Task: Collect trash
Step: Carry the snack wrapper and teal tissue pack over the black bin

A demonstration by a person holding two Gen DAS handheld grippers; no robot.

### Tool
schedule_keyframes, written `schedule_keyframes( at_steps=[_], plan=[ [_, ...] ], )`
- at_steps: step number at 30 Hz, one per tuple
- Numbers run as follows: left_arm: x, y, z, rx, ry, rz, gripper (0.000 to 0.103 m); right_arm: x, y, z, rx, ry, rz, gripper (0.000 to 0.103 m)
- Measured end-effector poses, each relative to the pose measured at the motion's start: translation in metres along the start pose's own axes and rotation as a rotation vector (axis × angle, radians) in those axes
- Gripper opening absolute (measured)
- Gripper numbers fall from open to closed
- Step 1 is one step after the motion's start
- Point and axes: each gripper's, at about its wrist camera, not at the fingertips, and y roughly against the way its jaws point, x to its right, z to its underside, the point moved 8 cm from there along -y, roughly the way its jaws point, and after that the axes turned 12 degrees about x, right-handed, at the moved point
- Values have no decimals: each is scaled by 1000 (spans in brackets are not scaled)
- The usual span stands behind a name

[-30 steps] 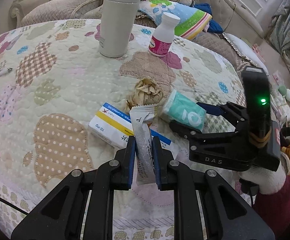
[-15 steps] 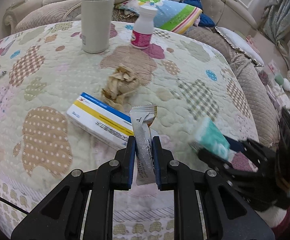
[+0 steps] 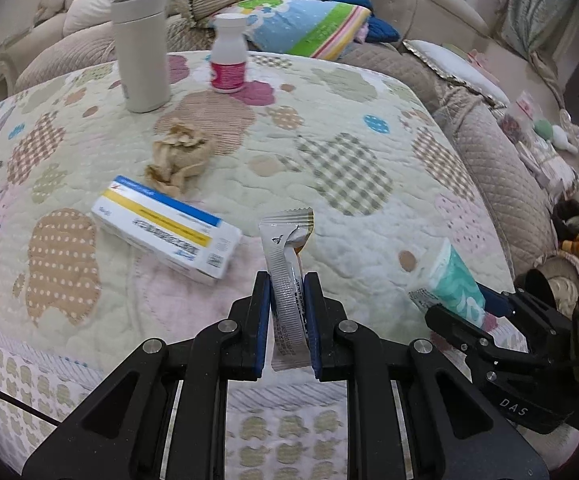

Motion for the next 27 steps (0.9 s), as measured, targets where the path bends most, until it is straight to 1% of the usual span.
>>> schedule_keyframes(
  at_steps=[10,16,27],
  plan=[
    [53,-2,8,-9,-62,59,14,38,34,11,27,-64,58,56],
    [96,-7,13,-20,-106,111,14,68,58,16,47,-107,108,56],
    [182,-16,21,-49,-196,220,14,136,106,32,83,-204,213,56]
  ],
)
